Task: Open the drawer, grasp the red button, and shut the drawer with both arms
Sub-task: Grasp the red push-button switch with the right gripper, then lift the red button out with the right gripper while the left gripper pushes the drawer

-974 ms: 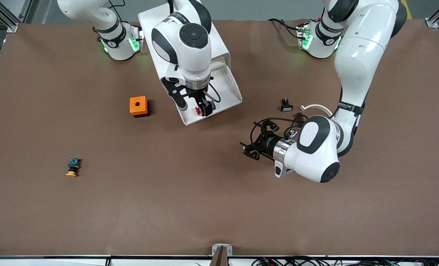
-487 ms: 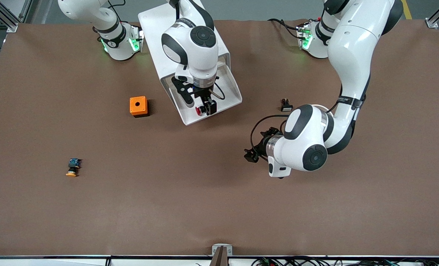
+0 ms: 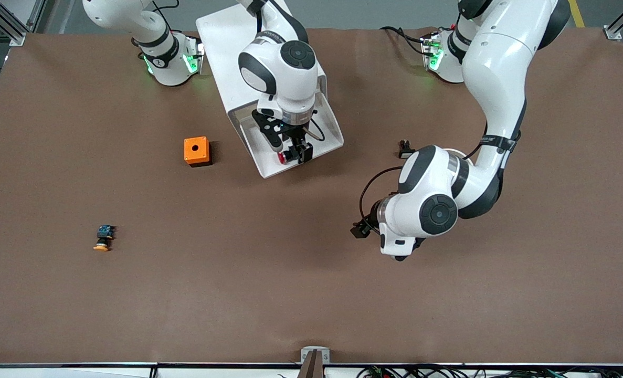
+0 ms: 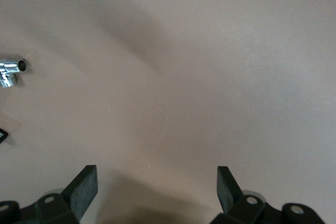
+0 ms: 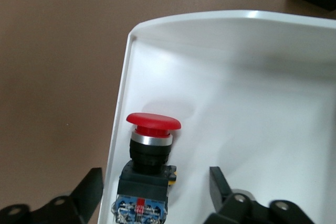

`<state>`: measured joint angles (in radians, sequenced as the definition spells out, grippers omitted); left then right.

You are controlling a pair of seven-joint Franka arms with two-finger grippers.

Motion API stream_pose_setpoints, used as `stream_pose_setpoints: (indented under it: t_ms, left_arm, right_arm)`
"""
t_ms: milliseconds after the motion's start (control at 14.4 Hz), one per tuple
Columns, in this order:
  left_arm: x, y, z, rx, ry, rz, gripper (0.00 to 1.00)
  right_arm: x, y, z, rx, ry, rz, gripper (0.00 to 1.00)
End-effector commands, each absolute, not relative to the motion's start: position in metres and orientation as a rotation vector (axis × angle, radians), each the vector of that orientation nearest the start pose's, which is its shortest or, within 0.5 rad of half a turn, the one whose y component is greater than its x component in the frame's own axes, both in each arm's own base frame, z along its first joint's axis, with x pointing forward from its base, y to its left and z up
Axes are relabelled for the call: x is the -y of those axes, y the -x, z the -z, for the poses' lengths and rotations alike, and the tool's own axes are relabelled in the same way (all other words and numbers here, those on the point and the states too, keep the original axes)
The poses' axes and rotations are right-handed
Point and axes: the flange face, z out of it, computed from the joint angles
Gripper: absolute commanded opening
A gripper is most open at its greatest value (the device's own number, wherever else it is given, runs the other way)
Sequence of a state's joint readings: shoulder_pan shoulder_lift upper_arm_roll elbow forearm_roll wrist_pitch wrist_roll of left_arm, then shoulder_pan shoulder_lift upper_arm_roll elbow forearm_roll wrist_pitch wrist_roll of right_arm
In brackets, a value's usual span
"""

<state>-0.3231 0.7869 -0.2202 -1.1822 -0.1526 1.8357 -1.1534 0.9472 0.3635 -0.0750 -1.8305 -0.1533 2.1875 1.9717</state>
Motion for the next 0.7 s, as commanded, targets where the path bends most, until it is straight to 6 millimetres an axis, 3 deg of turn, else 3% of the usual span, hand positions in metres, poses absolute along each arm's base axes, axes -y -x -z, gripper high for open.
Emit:
stream_pose_setpoints:
  t_ms: [0,70,348,626]
  left_arm:
    - [0.360,-0.648,-0.328,1.032,3.038,-0.357,1.00]
    - [0.366,-0.646,-0.329,0.997,3.045,-0.300,1.00]
    - [0.381,-0.640,-0.332,0.872,3.038,-0.133,1.00]
    - [0.401,-0.616,-0.330,0.763,3.016,-0.107,1.00]
  right_arm:
    - [-0.487,-0.410,-0.336,-1.502,2.773,0.293,0.06]
    - [-0.488,-0.411,-0.337,-1.495,2.773,0.301,0.00]
    - [-0.484,-0.420,-0.347,-1.507,2.755,0.304,0.00]
    - [-0.469,-0.437,-0.383,-1.449,2.789,0.284,0.00]
